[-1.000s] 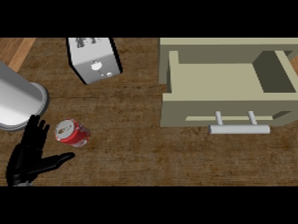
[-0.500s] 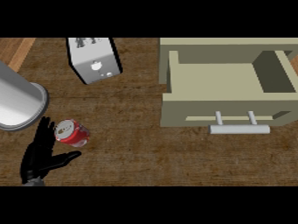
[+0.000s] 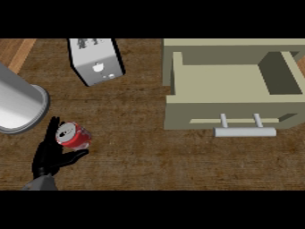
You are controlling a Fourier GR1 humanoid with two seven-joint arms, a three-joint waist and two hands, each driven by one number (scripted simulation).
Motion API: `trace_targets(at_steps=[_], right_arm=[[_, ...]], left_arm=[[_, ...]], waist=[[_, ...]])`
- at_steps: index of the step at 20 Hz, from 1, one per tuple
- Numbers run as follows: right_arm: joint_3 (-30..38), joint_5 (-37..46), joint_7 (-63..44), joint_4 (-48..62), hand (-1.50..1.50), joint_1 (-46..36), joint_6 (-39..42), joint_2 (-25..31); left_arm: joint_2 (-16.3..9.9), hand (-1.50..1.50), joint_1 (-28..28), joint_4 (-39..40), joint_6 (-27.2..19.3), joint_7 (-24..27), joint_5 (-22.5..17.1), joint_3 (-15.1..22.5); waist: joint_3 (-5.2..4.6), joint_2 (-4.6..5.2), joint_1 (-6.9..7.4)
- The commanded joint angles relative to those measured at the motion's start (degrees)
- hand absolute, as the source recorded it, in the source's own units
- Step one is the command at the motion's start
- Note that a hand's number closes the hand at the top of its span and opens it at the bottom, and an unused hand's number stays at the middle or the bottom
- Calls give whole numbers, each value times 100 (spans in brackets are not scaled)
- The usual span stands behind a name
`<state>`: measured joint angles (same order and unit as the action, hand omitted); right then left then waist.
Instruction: Pick up the can, place it into the drawer and close the drawer
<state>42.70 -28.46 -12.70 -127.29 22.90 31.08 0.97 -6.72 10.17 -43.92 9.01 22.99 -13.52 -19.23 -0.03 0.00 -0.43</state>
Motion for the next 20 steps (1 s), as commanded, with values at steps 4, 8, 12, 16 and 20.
trace_targets(at_steps=[4, 8, 12, 16, 20], right_arm=[[156, -189, -2, 111, -150, 25, 204, 36], [379, -804, -246, -43, -150, 240, 203, 150], [-37, -388, 22, -385, -150, 489, 46, -91], [-94, -298, -284, -362, -150, 203, -101, -94], [256, -780, -161, -464, -150, 778, 133, -96]], left_arm=[[-13, 150, 286, 298, 439, 65, -327, 2], [41, 150, 708, 251, 441, -354, -381, 134], [-47, 150, 711, -19, 769, -267, -495, 202], [-15, 150, 942, 329, 581, 73, -520, 155], [528, 150, 692, -827, -29, -385, -474, 527]], waist=[[3, -6, 7], [2, -9, -19], [3, -11, -17], [0, 3, -8], [5, -19, -5]])
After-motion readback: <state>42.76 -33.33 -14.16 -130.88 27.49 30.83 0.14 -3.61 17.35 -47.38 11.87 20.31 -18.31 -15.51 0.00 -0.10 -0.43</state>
